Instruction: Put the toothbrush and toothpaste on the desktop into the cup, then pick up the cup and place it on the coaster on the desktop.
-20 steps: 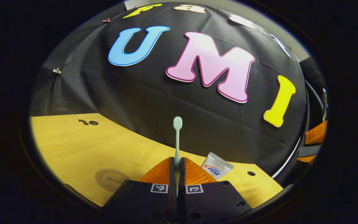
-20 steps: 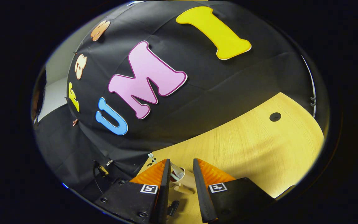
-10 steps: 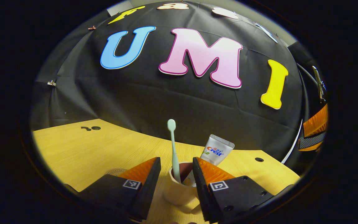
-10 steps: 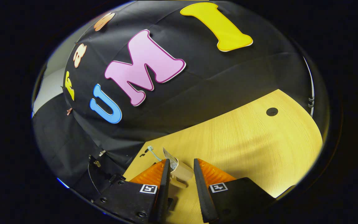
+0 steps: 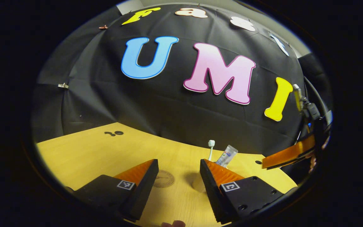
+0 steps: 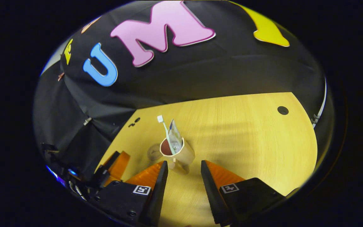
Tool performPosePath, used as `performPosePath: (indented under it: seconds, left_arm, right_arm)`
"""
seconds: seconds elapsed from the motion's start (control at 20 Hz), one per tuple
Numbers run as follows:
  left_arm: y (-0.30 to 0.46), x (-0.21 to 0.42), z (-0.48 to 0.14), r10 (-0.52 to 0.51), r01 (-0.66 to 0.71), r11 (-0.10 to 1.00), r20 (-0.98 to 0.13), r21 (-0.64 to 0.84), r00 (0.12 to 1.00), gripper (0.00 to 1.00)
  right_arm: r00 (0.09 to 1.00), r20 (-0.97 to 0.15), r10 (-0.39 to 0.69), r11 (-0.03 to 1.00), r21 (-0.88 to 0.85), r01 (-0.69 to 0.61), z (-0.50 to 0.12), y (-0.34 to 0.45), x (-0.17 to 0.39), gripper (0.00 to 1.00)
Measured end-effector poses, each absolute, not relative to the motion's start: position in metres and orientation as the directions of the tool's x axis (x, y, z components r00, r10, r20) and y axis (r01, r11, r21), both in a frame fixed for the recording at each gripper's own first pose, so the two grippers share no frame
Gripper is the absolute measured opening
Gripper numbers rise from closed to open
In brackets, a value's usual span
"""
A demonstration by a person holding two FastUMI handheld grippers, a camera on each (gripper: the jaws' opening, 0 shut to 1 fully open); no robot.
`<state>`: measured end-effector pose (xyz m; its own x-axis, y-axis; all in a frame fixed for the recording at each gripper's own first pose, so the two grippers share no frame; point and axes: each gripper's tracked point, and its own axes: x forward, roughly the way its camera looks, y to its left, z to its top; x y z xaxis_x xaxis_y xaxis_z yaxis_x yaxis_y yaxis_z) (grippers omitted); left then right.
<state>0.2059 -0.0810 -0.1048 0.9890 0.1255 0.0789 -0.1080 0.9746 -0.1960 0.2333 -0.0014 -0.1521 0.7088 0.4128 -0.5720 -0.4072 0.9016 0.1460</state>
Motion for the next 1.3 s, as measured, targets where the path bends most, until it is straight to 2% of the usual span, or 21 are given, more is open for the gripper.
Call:
performPosePath:
  seconds: [0.05, 0.3, 0.45, 0.7, 0.75, 0.85, 0.9, 1.0, 1.15, 1.3]
  left_arm:
    - [-0.072, 0.189, -0.109, 0.126, -0.112, 0.973, 0.061, -0.203, 0.990, 0.84]
    - [-0.038, 0.115, -0.138, 0.111, -0.117, 0.975, -0.045, -0.187, 0.993, 0.84]
    - [-0.020, 0.080, -0.151, 0.123, -0.138, 0.971, -0.090, -0.193, 0.988, 0.84]
    - [-0.002, 0.056, -0.161, 0.138, -0.152, 0.977, -0.105, -0.146, 0.985, 0.84]
    - [0.001, 0.055, -0.161, 0.140, -0.155, 0.977, -0.107, -0.145, 0.984, 0.84]
    - [0.005, 0.055, -0.161, 0.145, -0.160, 0.975, -0.106, -0.151, 0.984, 0.84]
    - [0.007, 0.055, -0.162, 0.148, -0.163, 0.974, -0.106, -0.155, 0.983, 0.84]
    - [0.009, 0.056, -0.163, 0.153, -0.170, 0.971, -0.106, -0.170, 0.982, 0.84]
    - [0.011, 0.058, -0.164, 0.161, -0.180, 0.965, -0.111, -0.192, 0.981, 0.84]
    - [0.014, 0.060, -0.164, 0.170, -0.188, 0.963, -0.109, -0.191, 0.979, 0.84]
  right_arm:
    - [0.697, -0.601, 0.391, 0.905, 0.112, -0.410, -0.161, 0.006, 0.234, 0.65]
    - [0.646, -0.728, 0.231, 0.913, -0.067, -0.402, -0.214, 0.030, 0.249, 0.68]
    - [0.603, -0.781, 0.164, 0.913, -0.112, -0.392, -0.245, 0.041, 0.259, 0.68]
    - [0.594, -0.800, 0.090, 0.907, -0.180, -0.380, -0.268, 0.050, 0.281, 0.68]
    - [0.595, -0.800, 0.077, 0.908, -0.190, -0.372, -0.270, 0.050, 0.284, 0.77]
    - [0.582, -0.809, 0.077, 0.913, -0.177, -0.367, -0.272, 0.054, 0.284, 0.58]
    - [0.587, -0.807, 0.069, 0.911, -0.189, -0.367, -0.274, 0.051, 0.285, 0.53]
    - [0.593, -0.803, 0.062, 0.903, -0.208, -0.376, -0.271, 0.048, 0.285, 0.28]
    - [0.611, -0.786, 0.098, 0.904, -0.187, -0.385, -0.273, 0.052, 0.287, 0.19]
    - [0.615, -0.779, 0.122, 0.899, -0.175, -0.400, -0.272, 0.054, 0.283, 0.14]
